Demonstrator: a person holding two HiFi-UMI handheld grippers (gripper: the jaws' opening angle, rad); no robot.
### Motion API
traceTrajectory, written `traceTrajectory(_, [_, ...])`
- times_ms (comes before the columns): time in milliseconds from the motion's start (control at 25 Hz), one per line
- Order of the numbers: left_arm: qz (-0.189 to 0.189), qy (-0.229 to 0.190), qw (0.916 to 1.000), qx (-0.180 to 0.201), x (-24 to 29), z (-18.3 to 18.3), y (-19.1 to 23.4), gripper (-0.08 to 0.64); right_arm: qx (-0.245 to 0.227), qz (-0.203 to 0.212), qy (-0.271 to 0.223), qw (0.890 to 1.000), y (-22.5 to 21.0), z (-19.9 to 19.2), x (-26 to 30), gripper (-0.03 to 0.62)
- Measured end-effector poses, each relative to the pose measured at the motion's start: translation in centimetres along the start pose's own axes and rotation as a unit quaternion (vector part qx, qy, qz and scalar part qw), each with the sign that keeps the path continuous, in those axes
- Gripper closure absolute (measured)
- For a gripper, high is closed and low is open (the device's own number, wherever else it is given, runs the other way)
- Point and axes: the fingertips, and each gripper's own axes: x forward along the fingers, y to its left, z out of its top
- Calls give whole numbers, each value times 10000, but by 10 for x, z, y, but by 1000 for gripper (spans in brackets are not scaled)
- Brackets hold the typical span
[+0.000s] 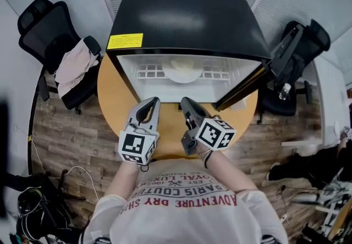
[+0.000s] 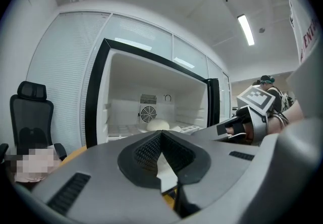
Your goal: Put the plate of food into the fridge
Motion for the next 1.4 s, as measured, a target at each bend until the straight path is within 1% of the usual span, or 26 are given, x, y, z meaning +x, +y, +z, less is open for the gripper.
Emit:
traceTrajectory(40, [6, -22, 10000, -5, -1, 1, -1, 534, -473, -89, -37, 9988, 0, 4, -4, 557])
traceTrajectory(120, [16, -57, 10000, -8, -3, 3, -3, 534, -1370, -231, -169, 9902, 4, 14, -10, 557])
traceTrajectory(160, [24, -61, 10000, -6, -4, 3, -4, 534, -1814, -287, -257, 9827, 8, 19, -14, 557])
traceTrajectory(200, [34, -61, 10000, -2, -5, 4, -5, 534, -2260, -338, -350, 9729, 12, 24, -17, 557])
traceTrajectory(280, [55, -62, 10000, 9, -7, 4, -7, 534, -3056, -414, -522, 9498, 21, 32, -24, 557])
traceTrajectory(320, [61, -58, 10000, 16, -8, 5, -8, 534, -3329, -428, -591, 9401, 25, 35, -27, 557])
traceTrajectory(360, [59, -44, 10000, 24, -9, 5, -10, 534, -3487, -429, -649, 9340, 29, 36, -30, 557])
traceTrajectory(480, [38, 1, 10000, 66, -12, 9, -15, 534, -3689, -416, -807, 9250, 36, 41, -37, 557])
traceTrajectory(600, [20, -62, 9999, 96, -15, 15, -18, 534, -3985, -394, -914, 9117, 43, 43, -41, 558])
traceTrajectory(640, [22, -73, 9999, 111, -15, 17, -19, 534, -4041, -374, -932, 9092, 45, 43, -42, 560])
traceTrajectory(760, [46, -84, 9999, 133, -14, 19, -19, 534, -4105, -417, -826, 9072, 48, 45, -44, 563])
traceTrajectory(840, [36, -84, 9999, 121, -13, 20, -21, 534, -4149, -362, -776, 9058, 48, 42, -45, 563])
traceTrajectory(920, [16, -82, 9999, 133, -12, 20, -23, 534, -4145, -293, -776, 9062, 47, 40, -46, 563])
traceTrajectory(1040, [-3, -74, 9998, 163, -10, 21, -24, 534, -4088, -297, -778, 9088, 45, 43, -45, 563])
traceTrajectory(1160, [-8, -63, 9998, 174, -8, 21, -24, 534, -3985, -394, -730, 9134, 41, 45, -45, 563])
traceTrajectory(1400, [7, -63, 9998, 172, -5, 21, -21, 534, -3816, -388, -720, 9207, 32, 43, -43, 563])
